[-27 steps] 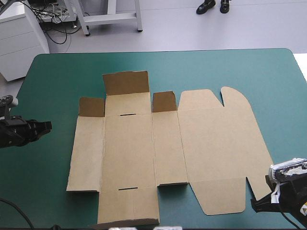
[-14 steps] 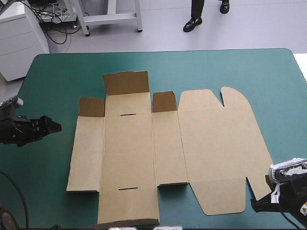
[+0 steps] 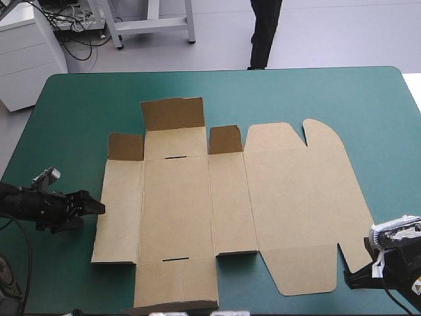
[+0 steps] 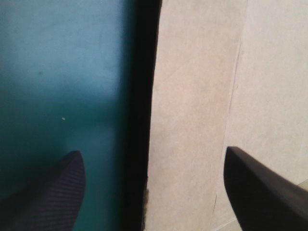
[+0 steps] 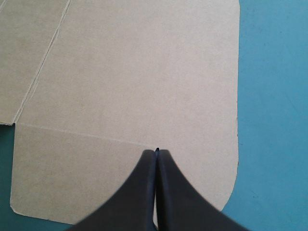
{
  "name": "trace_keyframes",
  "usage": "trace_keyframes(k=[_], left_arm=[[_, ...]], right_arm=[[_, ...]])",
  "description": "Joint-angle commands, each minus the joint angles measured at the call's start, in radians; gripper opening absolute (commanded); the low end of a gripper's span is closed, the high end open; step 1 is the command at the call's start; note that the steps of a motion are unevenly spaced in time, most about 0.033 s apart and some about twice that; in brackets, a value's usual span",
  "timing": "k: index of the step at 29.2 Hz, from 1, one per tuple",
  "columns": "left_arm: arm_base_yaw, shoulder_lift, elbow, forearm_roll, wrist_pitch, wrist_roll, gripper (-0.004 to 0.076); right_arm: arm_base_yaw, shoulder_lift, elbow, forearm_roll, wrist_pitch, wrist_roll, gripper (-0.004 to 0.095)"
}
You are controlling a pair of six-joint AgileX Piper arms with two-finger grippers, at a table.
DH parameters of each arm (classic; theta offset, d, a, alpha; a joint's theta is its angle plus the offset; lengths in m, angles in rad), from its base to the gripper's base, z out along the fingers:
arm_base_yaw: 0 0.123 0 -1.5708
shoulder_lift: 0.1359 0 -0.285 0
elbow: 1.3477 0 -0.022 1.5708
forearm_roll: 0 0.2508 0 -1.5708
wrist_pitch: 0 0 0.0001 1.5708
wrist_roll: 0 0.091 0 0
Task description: Fold the box
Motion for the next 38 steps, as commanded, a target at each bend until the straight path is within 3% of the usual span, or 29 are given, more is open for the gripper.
trace_keyframes(k=[1,19,30,38], left_arm=[[-0.014,-0.03,0.014,-0.048,0.104,0.005,0.0565],[-0.165,-0.03,0.162,-0.08,0.038,0.043,0.0562],[-0.165,-0.03,0.162,-0.139,0.043,0.041,0.0424],[-0.165,-0.028,0.162,-0.176,0.039,0.037,0.0375]], right_arm=[[-0.006,0.011,-0.023,0.012,-0.059,-0.004,-0.0023],[-0.006,0.011,-0.023,0.027,-0.061,-0.004,-0.0023],[-0.006,0.011,-0.023,0.027,-0.061,-0.004,-0.0023],[-0.006,0.011,-0.023,0.027,-0.061,-0.004,-0.0023]])
